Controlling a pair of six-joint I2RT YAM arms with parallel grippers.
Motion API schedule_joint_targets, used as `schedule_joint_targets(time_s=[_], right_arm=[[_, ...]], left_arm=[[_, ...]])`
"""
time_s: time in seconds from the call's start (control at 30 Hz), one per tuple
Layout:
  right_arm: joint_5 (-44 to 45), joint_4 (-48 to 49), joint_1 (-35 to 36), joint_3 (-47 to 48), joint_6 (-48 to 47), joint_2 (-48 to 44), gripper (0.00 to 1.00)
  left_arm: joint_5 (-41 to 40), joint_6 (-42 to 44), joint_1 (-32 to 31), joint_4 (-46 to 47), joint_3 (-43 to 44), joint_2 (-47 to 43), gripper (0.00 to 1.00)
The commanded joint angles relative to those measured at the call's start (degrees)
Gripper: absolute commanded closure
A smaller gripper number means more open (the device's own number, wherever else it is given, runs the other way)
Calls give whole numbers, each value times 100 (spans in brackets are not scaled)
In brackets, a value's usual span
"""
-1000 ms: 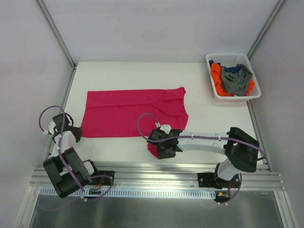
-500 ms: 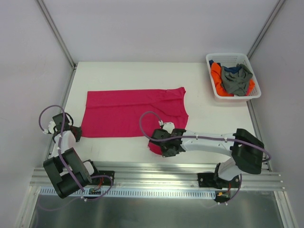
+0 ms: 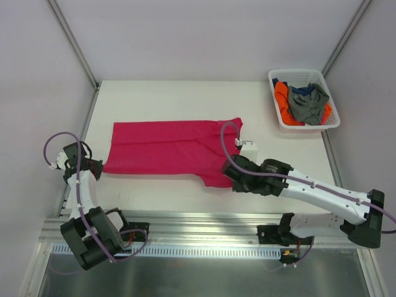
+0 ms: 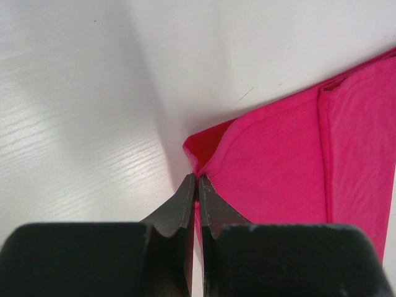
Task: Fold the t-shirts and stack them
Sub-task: Fold the tshirt
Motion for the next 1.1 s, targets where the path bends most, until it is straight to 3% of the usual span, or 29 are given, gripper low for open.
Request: schedule_joint_targets(time_s=[0.0, 0.13, 0.3, 0.5, 1.07], right_arm=[[386, -655, -68, 176, 5, -172, 99], [281, -374, -472, 238, -459, -146, 99], [-130, 310, -1193, 475, -1698, 126, 99], [-544, 961, -1721, 1106, -2849, 846, 99], [-1784, 1824, -2873, 2759, -4266, 2929, 99]], left_arm=[[-80, -41, -29, -406, 98, -227, 100], [-142, 29, -29, -432, 221, -165, 100], [-458, 274, -29, -432, 537, -16, 100], [-731, 433, -64, -415, 853, 317, 100], [-1776, 442, -802, -116, 1864, 1829, 100]])
